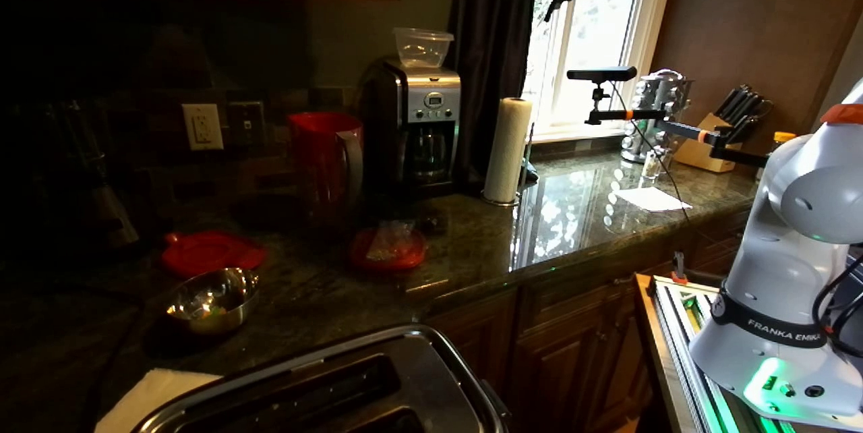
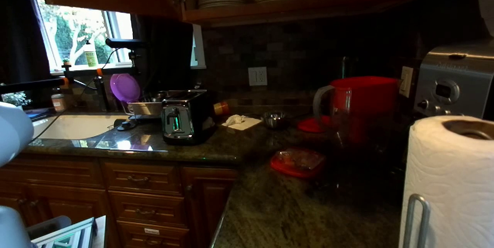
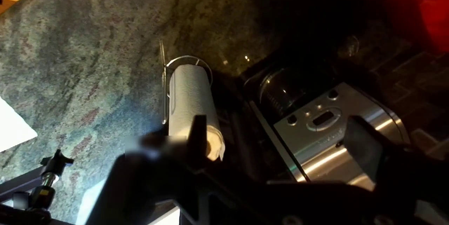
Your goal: Remove the clear bowl from the top of the coffeemaker and place it on the left side of the counter.
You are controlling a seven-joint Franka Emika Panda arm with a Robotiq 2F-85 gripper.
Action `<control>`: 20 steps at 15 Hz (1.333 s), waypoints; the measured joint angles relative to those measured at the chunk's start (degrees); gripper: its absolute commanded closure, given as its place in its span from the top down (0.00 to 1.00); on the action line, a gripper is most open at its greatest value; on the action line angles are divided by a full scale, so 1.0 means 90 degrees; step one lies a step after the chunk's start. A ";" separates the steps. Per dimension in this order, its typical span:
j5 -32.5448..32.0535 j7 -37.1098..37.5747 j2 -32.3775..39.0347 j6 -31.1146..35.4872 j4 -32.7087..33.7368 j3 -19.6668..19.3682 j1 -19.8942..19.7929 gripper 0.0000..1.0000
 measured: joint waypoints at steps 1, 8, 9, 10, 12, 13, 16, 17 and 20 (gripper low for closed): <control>0.0063 0.0151 0.0088 0.0216 0.0029 -0.0115 -0.0008 1.00; 0.0140 0.1225 0.0651 0.2239 0.0092 -0.0676 -0.0169 1.00; 0.0139 0.1337 0.0709 0.2305 0.0107 -0.0663 -0.0169 1.00; 0.0139 0.1394 0.0743 0.2325 0.0126 -0.0651 -0.0169 1.00; 0.0139 0.1407 0.0762 0.2328 0.0134 -0.0652 -0.0155 1.00; 0.0143 0.1531 0.0785 0.2395 0.0147 -0.0658 -0.0154 1.00; 0.0142 0.1782 0.1078 0.2454 0.0496 -0.0769 -0.0171 1.00; 0.0143 0.1833 0.1240 0.2436 0.0686 -0.0825 -0.0172 1.00; 0.0335 0.1928 0.1859 0.2172 0.1408 -0.0958 -0.0159 1.00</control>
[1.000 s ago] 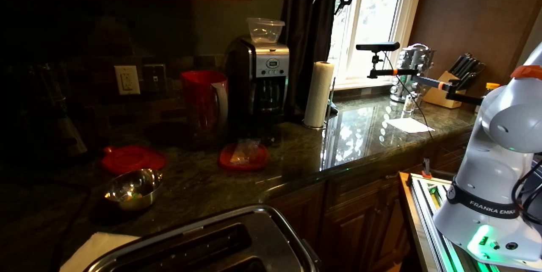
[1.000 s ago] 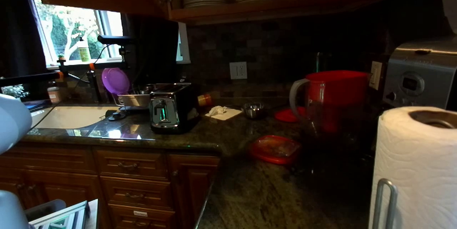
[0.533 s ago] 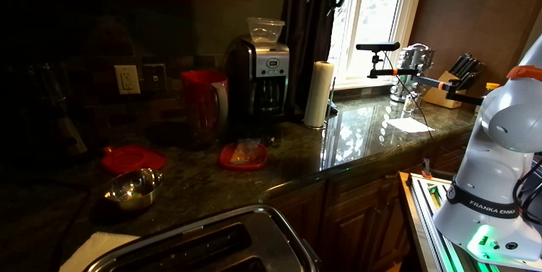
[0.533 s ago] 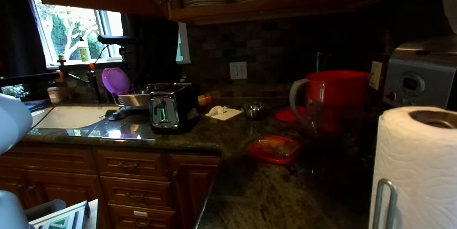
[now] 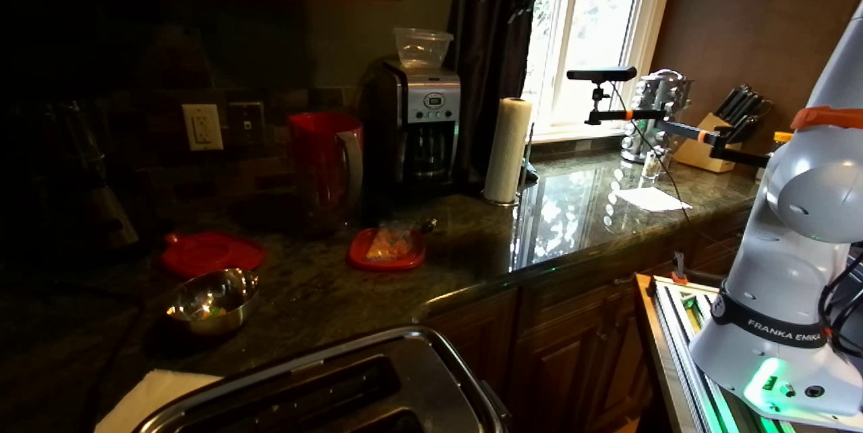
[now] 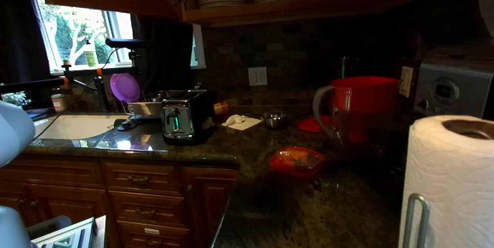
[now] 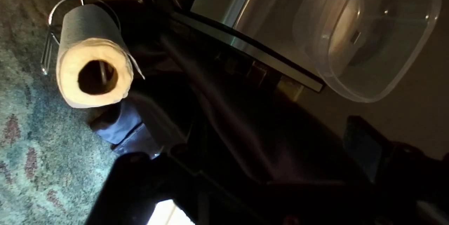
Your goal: Remove the clear bowl from the top of the coffeemaker and place it on the left side of the counter.
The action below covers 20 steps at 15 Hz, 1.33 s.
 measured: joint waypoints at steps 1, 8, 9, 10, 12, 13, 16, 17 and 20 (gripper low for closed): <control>0.0091 0.0000 0.0237 -0.0236 0.0292 -0.0029 0.0012 1.00; 0.0555 -0.0004 0.1100 -0.0957 0.1359 -0.0062 0.0020 1.00; 0.0555 -0.0004 0.1085 -0.0957 0.1359 -0.0062 0.0019 1.00; 0.0555 -0.0004 0.1075 -0.0957 0.1359 -0.0062 0.0018 1.00; 0.0555 -0.0004 0.1073 -0.0957 0.1359 -0.0062 0.0018 1.00; 0.0555 -0.0004 0.1072 -0.0957 0.1359 -0.0062 0.0017 1.00; 0.0580 -0.0004 0.1117 -0.0954 0.1378 -0.0051 0.0018 1.00; 0.0582 -0.0004 0.1168 -0.0892 0.1388 -0.0043 0.0019 1.00; 0.0630 -0.0043 0.1462 -0.0444 0.1442 -0.0034 0.0019 1.00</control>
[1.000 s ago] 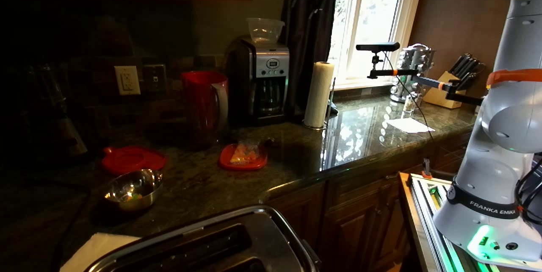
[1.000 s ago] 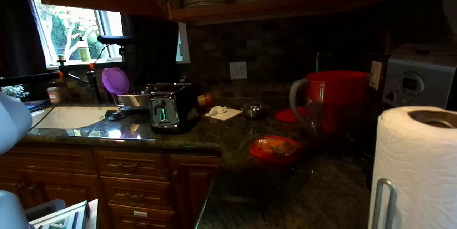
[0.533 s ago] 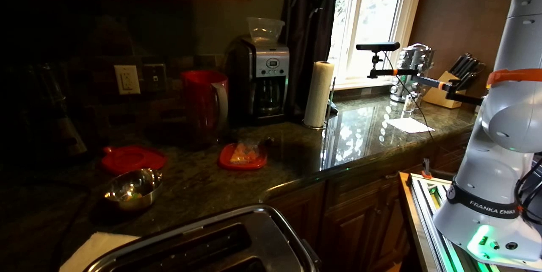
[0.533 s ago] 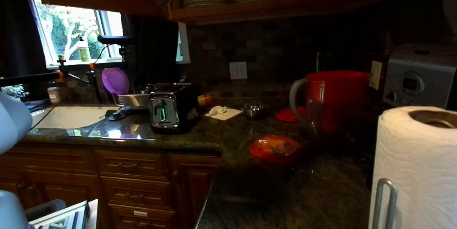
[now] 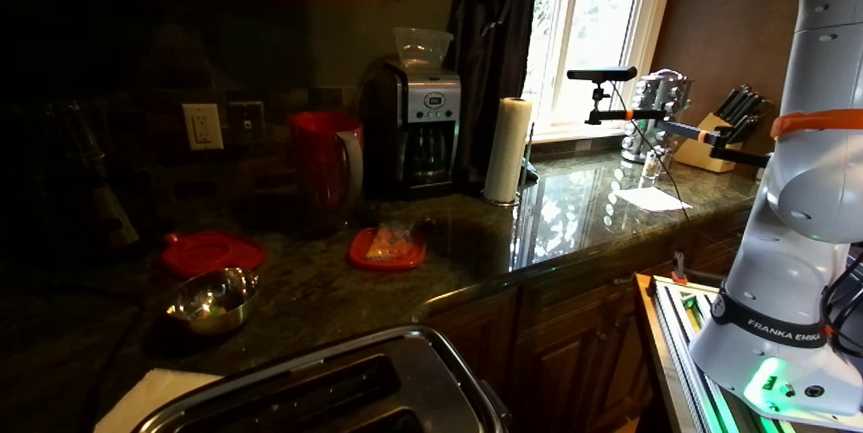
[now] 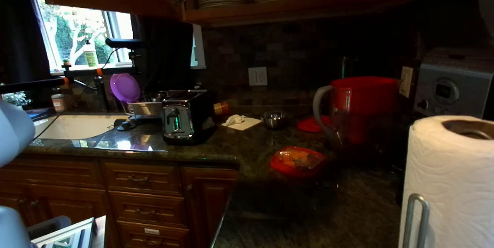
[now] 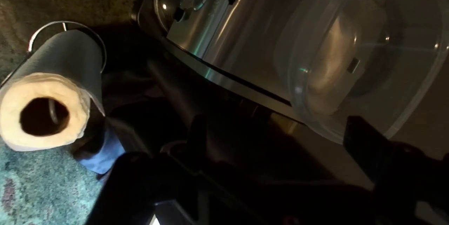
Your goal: Remove the clear bowl from the top of the coffeemaker and place it on the left side of the counter.
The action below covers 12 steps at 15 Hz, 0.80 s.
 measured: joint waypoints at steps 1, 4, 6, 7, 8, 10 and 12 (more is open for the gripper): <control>0.0052 -0.0024 0.0136 0.0093 0.0062 0.0000 -0.0003 1.00; 0.0357 -0.0214 0.0583 0.0205 0.0330 0.0005 -0.0005 1.00; 0.0538 -0.0408 0.0828 0.0208 0.0551 0.0037 -0.0008 0.79; 0.0586 -0.0463 0.0932 0.0208 0.0660 0.0056 -0.0008 0.74; 0.0608 -0.0508 0.1026 0.0208 0.0774 0.0073 -0.0008 0.66; 0.0612 -0.0554 0.1177 0.0207 0.0964 0.0088 -0.0008 0.51; 0.0612 -0.0563 0.1293 0.0207 0.1123 0.0089 -0.0011 0.35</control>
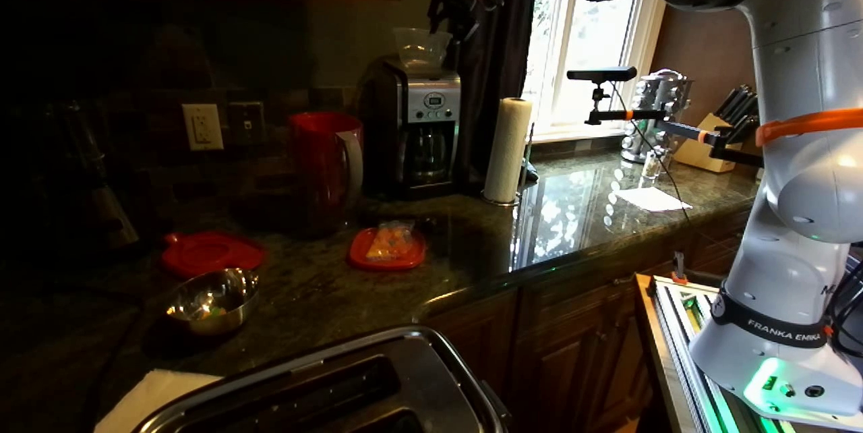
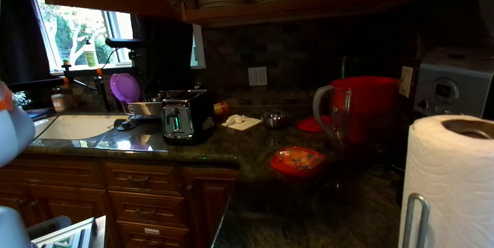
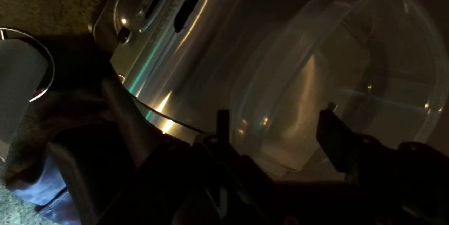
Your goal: Remove the clear bowl from the top of the coffeemaker and place it on the left side of the counter.
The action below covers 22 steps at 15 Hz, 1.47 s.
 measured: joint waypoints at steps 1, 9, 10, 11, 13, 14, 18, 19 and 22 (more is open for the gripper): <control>0.0000 0.0000 0.0043 0.0000 0.0061 0.0000 -0.0006 0.27; 0.0017 0.0007 0.0039 -0.0006 0.0334 -0.0024 -0.0141 0.02; 0.0017 -0.0006 -0.0032 -0.0006 0.0334 -0.0029 -0.0172 0.02; 0.0060 -0.0063 -0.0131 -0.0055 0.0319 -0.0029 -0.0215 0.02; 0.0220 -0.0348 -0.0423 -0.0313 0.0213 -0.0029 -0.0316 0.02; 0.0270 -0.0485 -0.0635 -0.0435 0.0081 -0.0030 -0.0359 0.02; 0.0055 -0.0587 -0.1832 -0.0613 -0.0938 -0.0052 -0.0369 0.02; -0.0068 -0.0468 -0.2135 -0.0627 -0.1237 -0.0035 -0.0338 0.02; -0.0532 0.0120 -0.2997 -0.0924 -0.2136 0.0175 -0.0260 0.02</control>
